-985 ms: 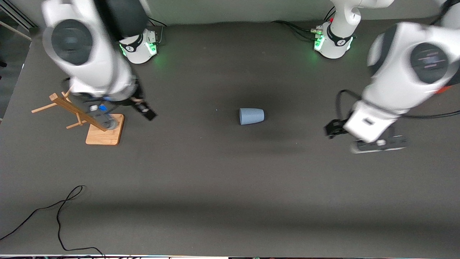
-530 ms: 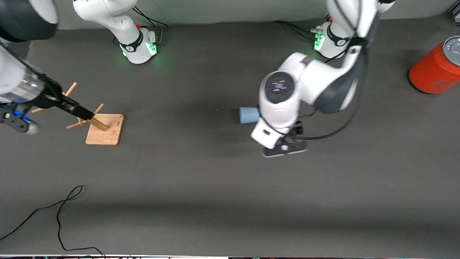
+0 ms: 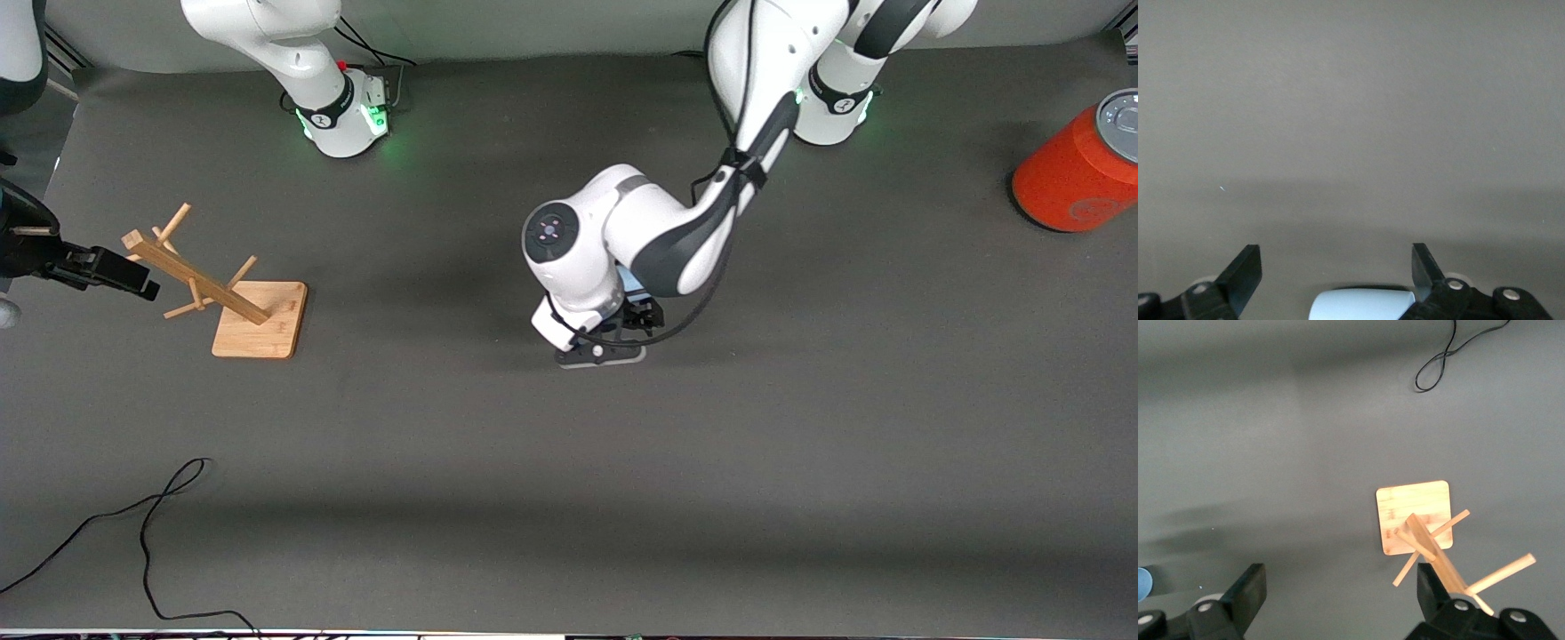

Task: Rotate and upright cup with both arms
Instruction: 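Grasp the cup's rim with the left gripper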

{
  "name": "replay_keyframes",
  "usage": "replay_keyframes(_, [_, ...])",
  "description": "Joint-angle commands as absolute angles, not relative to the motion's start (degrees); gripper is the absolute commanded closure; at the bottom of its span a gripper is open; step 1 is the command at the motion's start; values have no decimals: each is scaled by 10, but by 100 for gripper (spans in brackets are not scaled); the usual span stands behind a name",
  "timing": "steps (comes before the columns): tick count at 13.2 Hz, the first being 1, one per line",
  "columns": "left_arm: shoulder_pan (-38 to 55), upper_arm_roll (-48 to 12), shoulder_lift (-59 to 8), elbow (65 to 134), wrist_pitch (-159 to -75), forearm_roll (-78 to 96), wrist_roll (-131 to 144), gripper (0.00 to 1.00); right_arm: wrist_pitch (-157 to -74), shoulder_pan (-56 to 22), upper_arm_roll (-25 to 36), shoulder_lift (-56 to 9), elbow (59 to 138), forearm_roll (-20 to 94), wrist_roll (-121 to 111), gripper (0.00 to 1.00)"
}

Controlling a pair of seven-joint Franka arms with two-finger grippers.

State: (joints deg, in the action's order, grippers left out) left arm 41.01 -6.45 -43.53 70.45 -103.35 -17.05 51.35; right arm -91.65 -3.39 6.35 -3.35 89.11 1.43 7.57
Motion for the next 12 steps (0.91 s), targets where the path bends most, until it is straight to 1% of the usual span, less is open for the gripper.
replay_keyframes(1, [465, -54, -457, 696, -1019, -220, 527, 0, -932, -30, 53, -16, 910, 6, 52, 0])
replay_keyframes(5, [514, -55, -477, 729, -1015, -233, 476, 0, -933, -31, 54, -17, 906, 5, 18, 0])
replay_keyframes(9, [538, -55, -478, 772, -1001, -257, 423, 4, -933, -29, 59, -17, 906, 6, -15, 0])
replay_keyframes(10, [538, -55, -478, 777, -993, -259, 405, 8, -933, -22, 56, -17, 906, 6, -15, 0])
replay_keyframes(11, [537, -55, -478, 780, -985, -259, 383, 17, -933, -5, 49, -18, 906, 6, -14, 0])
replay_keyframes(12, [537, -55, -478, 780, -977, -259, 363, 35, -933, 7, 31, -17, 906, 6, -14, 0])
